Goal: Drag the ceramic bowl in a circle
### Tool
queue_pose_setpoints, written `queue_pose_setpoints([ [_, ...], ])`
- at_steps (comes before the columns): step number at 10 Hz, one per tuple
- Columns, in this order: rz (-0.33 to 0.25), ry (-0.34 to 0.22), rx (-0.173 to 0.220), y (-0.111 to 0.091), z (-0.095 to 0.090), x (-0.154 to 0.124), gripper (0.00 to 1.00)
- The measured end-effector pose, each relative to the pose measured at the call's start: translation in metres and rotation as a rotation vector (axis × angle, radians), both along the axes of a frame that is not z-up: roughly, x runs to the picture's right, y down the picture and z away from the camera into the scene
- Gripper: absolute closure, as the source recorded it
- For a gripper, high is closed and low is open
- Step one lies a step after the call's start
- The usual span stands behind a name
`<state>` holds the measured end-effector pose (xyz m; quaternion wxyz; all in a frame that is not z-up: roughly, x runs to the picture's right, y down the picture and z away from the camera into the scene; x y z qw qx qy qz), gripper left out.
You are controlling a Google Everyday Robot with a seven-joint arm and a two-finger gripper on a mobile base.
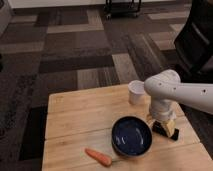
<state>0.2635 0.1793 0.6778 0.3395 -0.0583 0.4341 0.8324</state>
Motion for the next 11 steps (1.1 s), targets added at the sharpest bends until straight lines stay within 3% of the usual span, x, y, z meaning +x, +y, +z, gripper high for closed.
queue_pose_setpoints([
  [4, 0.010, -0.023, 0.014, -0.008, 0.002, -0.005, 0.35],
  [8, 0.017, -0.088, 0.072, -0.040, 0.005, -0.021, 0.35],
  [11, -0.017, -0.155, 0.078, -0.034, -0.001, -0.032, 0.35],
])
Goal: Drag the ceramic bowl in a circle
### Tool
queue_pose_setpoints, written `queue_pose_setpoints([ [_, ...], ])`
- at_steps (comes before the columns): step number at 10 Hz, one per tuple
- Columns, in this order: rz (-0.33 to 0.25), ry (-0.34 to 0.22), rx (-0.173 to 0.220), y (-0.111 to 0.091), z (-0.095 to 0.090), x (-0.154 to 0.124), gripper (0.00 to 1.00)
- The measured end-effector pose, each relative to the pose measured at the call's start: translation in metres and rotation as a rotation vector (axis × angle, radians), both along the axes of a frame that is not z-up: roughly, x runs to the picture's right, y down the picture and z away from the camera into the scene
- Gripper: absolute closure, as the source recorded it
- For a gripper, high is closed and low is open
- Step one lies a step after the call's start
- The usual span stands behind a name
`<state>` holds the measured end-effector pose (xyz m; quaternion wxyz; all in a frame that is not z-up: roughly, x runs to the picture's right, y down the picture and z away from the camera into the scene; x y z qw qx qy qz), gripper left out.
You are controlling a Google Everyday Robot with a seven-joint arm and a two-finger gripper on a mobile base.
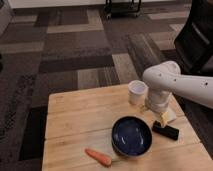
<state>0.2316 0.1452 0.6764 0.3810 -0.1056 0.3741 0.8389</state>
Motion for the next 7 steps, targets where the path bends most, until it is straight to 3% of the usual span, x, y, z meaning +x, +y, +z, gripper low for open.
queue_pose_setpoints([
  [2, -0.039, -0.016, 0.019, 0.016, -0.017, 0.009, 0.35],
  [5, -0.125, -0.017, 0.036, 0.051, -0.064, 0.021, 0.35],
  [7, -0.219, -0.119, 0.033, 0.075, -0.090, -0.007, 0.35],
])
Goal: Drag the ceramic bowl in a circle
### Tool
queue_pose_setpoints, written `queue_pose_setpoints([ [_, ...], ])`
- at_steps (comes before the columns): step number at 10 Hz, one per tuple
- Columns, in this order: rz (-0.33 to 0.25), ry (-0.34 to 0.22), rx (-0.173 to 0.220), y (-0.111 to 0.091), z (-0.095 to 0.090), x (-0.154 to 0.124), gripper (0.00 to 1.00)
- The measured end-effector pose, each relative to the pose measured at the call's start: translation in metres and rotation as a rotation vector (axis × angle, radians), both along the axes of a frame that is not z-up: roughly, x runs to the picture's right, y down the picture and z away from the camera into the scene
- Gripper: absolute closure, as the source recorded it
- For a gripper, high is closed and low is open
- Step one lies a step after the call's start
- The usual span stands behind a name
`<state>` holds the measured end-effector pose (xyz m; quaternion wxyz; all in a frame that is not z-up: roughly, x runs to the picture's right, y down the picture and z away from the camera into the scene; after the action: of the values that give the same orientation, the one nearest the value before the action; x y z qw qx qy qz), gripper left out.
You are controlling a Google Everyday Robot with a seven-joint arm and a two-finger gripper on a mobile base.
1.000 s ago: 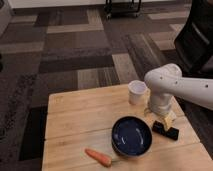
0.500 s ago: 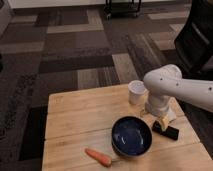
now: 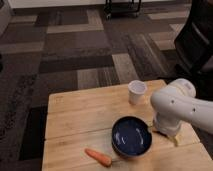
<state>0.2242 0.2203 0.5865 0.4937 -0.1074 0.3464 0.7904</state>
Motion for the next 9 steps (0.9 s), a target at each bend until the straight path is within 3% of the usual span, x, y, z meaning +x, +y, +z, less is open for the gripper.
queue_pose_setpoints([
  [1, -0.041, -0.064, 0.006, 0.003, -0.006, -0.018, 0.35],
  [3, -0.176, -0.256, 0.041, 0.001, -0.024, -0.066, 0.35],
  [5, -0.257, -0.369, 0.067, -0.006, -0.029, -0.099, 0.35],
  [6, -0.287, -0.439, 0.070, -0.014, -0.024, -0.122, 0.35],
  [9, -0.326, -0.544, 0.078, -0.039, -0.003, -0.160, 0.35],
])
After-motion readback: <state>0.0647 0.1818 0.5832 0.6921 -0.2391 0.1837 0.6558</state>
